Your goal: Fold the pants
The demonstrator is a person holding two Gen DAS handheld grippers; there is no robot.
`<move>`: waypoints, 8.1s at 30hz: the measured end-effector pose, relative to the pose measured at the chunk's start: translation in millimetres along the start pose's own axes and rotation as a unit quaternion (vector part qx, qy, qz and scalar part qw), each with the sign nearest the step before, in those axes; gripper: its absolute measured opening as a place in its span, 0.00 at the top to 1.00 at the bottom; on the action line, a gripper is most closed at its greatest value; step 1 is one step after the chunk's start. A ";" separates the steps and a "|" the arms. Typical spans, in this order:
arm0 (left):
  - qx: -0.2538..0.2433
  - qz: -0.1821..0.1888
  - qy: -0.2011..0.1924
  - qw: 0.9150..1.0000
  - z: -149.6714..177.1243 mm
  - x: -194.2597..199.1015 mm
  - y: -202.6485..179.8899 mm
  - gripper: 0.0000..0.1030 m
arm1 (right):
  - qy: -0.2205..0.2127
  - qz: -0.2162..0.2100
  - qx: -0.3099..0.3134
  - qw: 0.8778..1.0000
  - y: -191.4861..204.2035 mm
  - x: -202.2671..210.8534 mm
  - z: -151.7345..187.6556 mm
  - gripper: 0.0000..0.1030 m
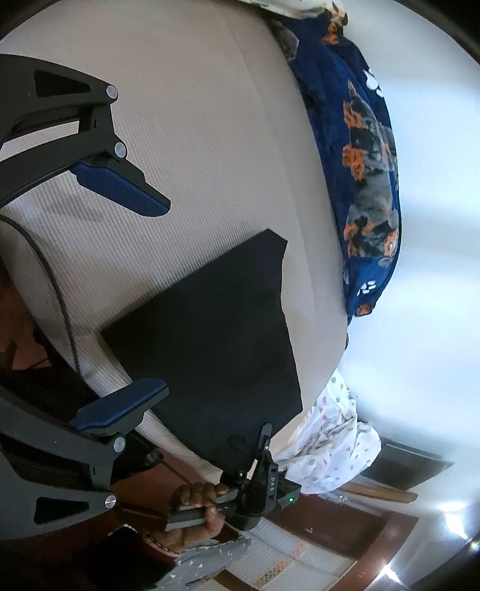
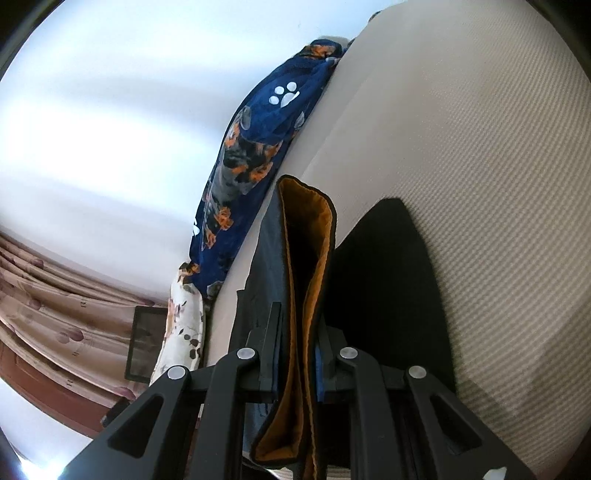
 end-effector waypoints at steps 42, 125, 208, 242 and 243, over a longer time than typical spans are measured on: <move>-0.003 0.023 0.058 0.998 -0.3 -73.1 -23.5 0.14 | -0.027 -0.022 -0.099 0.994 -29.5 67.1 41.3 0.84; 0.033 -0.062 0.078 0.994 -9.3 -128.4 5.3 0.06 | 0.114 0.192 0.175 0.959 8.4 -26.6 -13.6 0.40; 0.074 0.124 0.075 0.987 -23.5 -139.5 9.5 0.81 | 0.149 0.071 0.117 0.979 7.2 -44.7 8.4 0.73; 0.060 -0.052 -0.026 0.997 -30.0 -26.8 112.5 0.86 | 0.145 -0.034 0.107 0.983 117.9 -170.7 45.3 0.77; 0.060 -0.054 -0.028 0.996 -31.6 -26.6 116.2 0.86 | 0.146 -0.035 0.107 0.983 119.4 -175.2 44.3 0.77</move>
Point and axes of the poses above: each gripper's, at about its wrist camera, not at the fingertips, and x roughly against the way its jaws point, y to its left, z to its underside, the point moved 1 cm from there along -x, roughly the way its jaws point, and after that the axes turned 6 degrees about -y, right-handed, at the moved point
